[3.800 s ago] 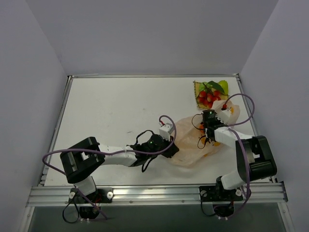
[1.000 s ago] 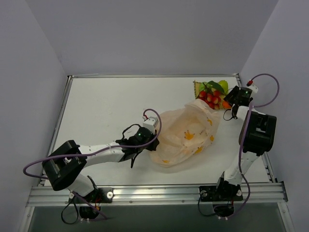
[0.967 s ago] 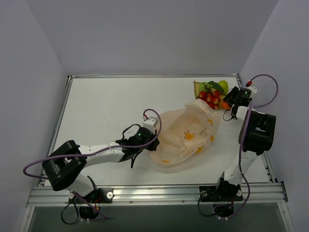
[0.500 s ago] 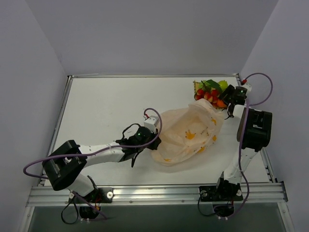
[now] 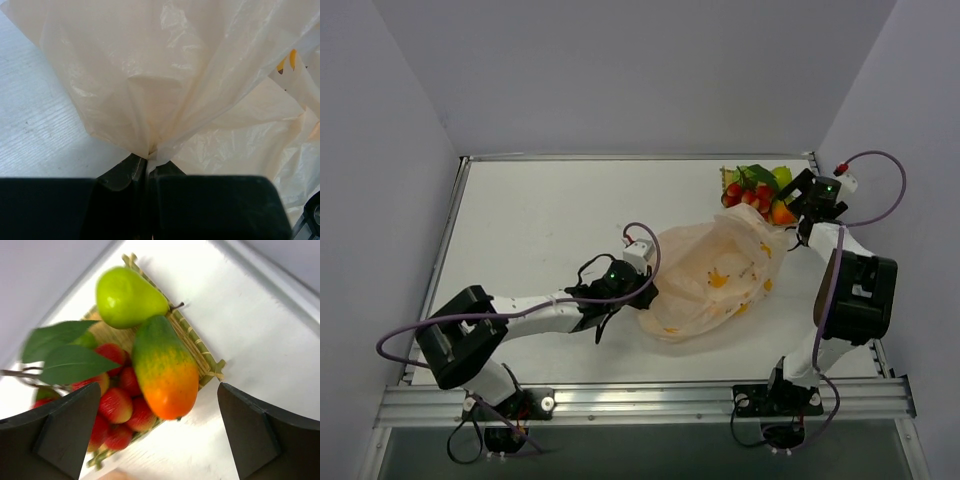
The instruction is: Take the fake fruits out of the plastic bag
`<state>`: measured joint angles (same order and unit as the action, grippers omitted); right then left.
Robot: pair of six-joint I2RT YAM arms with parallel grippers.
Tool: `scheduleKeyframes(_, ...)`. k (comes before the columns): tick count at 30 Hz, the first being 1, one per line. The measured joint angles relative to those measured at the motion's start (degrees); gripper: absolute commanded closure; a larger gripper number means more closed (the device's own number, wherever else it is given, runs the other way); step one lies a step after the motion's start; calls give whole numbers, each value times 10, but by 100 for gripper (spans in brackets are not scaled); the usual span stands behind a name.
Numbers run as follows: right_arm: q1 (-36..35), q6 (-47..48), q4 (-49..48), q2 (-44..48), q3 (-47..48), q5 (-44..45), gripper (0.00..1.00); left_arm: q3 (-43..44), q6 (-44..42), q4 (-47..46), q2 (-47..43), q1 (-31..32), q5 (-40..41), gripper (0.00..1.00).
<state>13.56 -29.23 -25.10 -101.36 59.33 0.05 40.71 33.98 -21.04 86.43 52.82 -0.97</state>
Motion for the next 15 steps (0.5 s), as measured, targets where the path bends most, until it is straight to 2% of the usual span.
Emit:
scheduleKeyframes(4,4,-23,30,115,-31,26,0,35,-5,4,33,16,-1,98)
scheduleKeyframes(9,14,-43,83,295,-61,51,0,123,-21,12,94,73,2,98)
scheduleKeyframes(15,18,-39,167,477,-10,71,0,229,-28,18,173,125,-6,98)
